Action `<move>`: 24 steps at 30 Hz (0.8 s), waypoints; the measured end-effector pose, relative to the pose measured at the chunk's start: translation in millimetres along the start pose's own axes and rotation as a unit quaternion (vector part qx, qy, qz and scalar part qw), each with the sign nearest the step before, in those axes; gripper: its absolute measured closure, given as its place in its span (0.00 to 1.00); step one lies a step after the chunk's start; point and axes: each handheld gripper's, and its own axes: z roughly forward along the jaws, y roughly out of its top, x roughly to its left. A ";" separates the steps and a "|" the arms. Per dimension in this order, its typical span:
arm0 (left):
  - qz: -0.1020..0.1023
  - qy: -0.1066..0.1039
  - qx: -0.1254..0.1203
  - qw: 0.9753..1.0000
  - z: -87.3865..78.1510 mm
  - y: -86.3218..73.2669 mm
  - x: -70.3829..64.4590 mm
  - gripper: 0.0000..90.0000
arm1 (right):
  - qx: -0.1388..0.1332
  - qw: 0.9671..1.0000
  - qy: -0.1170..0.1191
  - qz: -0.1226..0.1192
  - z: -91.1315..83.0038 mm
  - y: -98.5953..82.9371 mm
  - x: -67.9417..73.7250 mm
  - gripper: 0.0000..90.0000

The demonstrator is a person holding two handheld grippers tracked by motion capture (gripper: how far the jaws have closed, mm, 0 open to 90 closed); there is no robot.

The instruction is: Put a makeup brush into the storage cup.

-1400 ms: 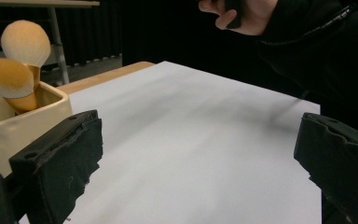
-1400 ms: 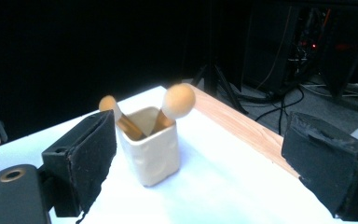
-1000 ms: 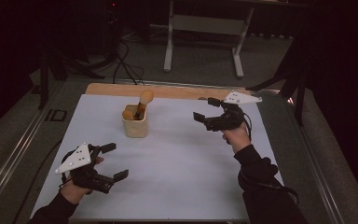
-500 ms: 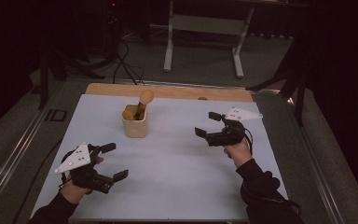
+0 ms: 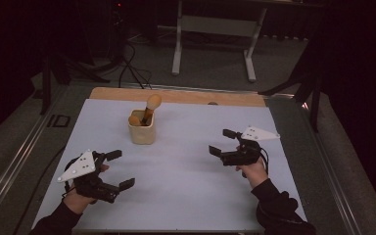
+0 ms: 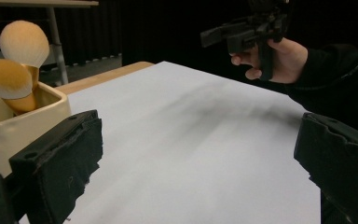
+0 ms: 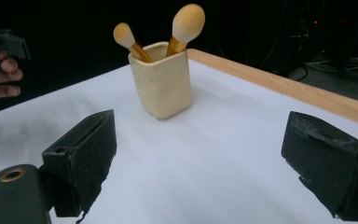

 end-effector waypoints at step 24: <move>0.003 -0.002 0.004 1.000 0.8 -1.3 -0.5 0.02 | 0.010 1.000 -0.028 0.001 -12.8 -32.2 2.2 0.11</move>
